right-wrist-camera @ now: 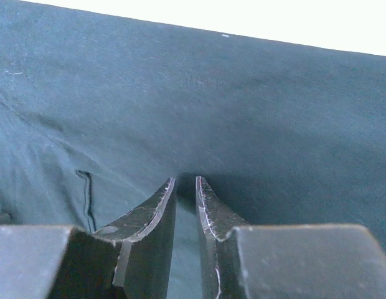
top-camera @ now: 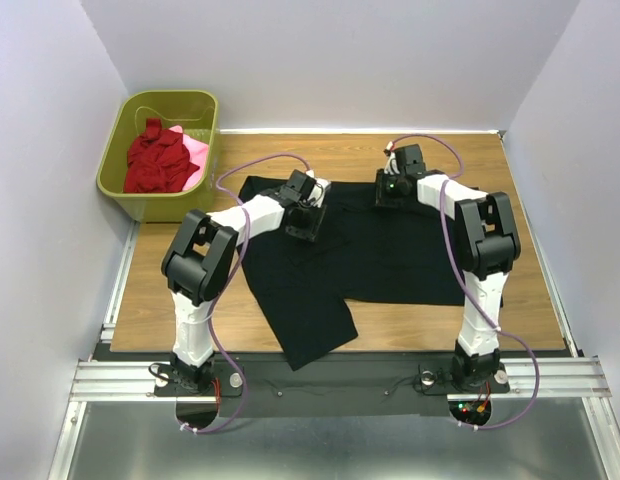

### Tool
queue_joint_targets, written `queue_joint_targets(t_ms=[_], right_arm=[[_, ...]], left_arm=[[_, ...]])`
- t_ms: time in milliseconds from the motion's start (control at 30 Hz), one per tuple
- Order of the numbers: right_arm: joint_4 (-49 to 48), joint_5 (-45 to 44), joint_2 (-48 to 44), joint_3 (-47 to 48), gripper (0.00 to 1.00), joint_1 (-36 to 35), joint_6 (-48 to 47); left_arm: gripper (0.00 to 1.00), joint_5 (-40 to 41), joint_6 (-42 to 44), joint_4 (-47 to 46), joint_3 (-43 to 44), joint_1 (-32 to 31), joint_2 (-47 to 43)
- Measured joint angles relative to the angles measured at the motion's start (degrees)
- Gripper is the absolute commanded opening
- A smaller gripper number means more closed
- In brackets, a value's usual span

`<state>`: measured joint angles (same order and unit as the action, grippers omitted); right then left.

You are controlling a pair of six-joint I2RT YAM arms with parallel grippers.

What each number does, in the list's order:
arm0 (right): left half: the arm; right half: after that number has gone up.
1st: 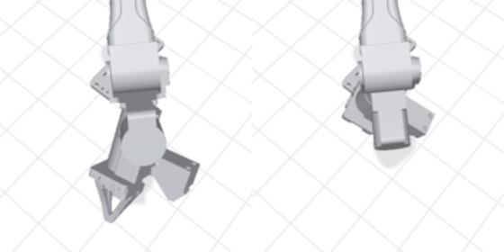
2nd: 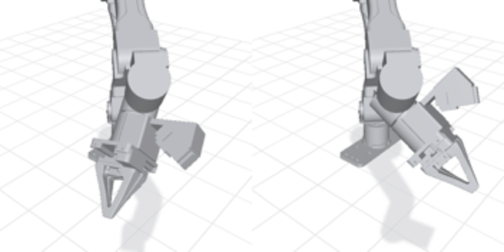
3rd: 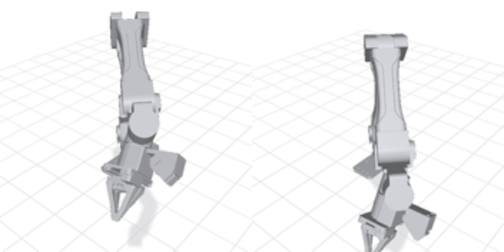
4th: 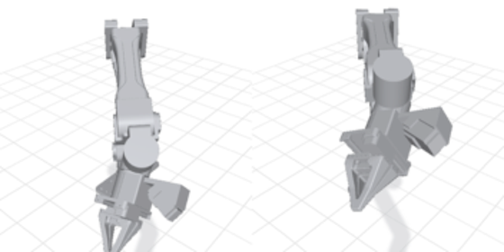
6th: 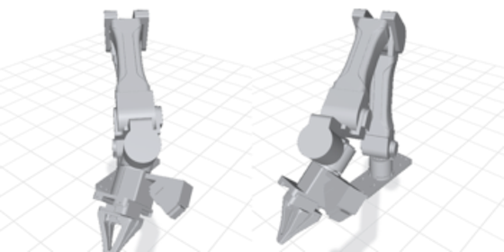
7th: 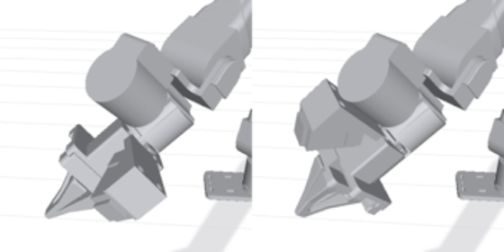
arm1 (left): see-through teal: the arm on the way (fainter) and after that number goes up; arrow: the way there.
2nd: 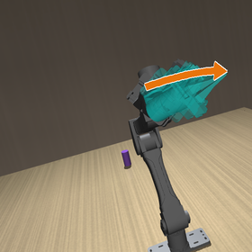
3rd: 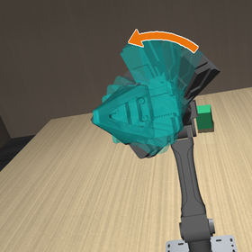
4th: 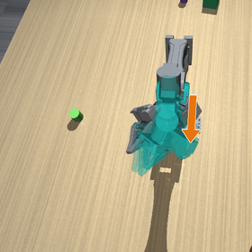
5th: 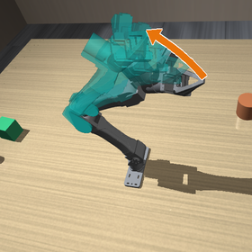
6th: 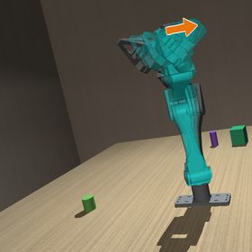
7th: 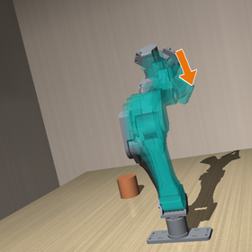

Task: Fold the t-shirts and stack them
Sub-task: Fold the tshirt

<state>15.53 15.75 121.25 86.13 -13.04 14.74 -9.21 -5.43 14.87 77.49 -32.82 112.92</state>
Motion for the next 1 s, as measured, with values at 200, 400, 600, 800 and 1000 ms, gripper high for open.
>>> queue_joint_targets(t_ms=[200, 400, 600, 800, 1000], right_arm=[[1.0, -2.9, -2.8, -0.4, 0.26, 7.1, 1.8], [0.8, -8.7, -4.3, -0.3, 0.26, 18.6, 4.7], [1.2, -14.0, -4.3, -0.3, 0.25, 23.3, 5.7], [1.2, -16.4, -3.5, 0.3, 0.25, 23.6, 5.2], [1.3, -18.4, 0.5, 2.8, 0.25, 24.6, 4.0]], left_arm=[[0.48, 0.4, -3.1, -1.0, -0.2, 7.3, -3.3], [0.46, 4.2, -5.0, -3.5, 2.7, 16.0, -3.5], [0.42, 6.5, -5.4, -5.5, 9.3, 17.3, 1.3], [0.4, 6.8, -5.4, -5.7, 12.8, 17.3, 7.2], [0.4, 7.3, -4.9, -5.0, 15.9, 18.1, 11.6]])
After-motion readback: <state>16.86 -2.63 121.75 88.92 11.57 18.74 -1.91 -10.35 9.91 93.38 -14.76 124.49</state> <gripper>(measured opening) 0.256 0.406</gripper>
